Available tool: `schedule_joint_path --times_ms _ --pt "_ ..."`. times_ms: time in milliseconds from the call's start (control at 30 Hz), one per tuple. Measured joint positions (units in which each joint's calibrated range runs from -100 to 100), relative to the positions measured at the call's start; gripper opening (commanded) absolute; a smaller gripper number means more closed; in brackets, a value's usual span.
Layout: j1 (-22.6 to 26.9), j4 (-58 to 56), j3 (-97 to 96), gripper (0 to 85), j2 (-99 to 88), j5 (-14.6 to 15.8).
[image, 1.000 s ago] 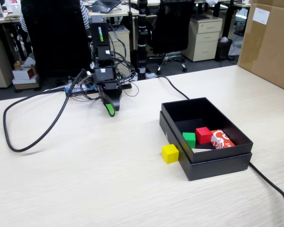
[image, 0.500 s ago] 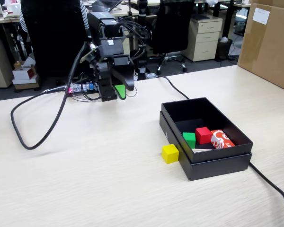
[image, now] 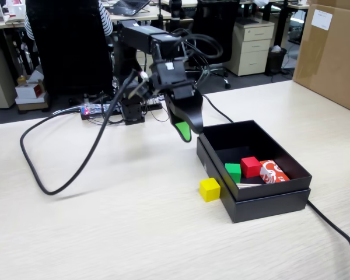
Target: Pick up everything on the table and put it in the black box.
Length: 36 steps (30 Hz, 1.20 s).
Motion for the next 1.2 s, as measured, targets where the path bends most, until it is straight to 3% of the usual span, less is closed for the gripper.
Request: schedule_joint_path --times_ms 467,767,833,967,1100,1200 --pt "0.3 0.0 14.3 47.5 29.0 1.2" --pt "1.1 0.0 17.8 43.4 35.9 1.2" --pt "1.2 0.0 18.6 39.8 36.6 1.2" --pt "1.6 0.0 19.0 24.1 37.5 1.2" --pt "1.8 0.0 19.4 2.4 38.6 1.3" --pt "1.8 0.0 20.8 0.9 39.2 1.3"
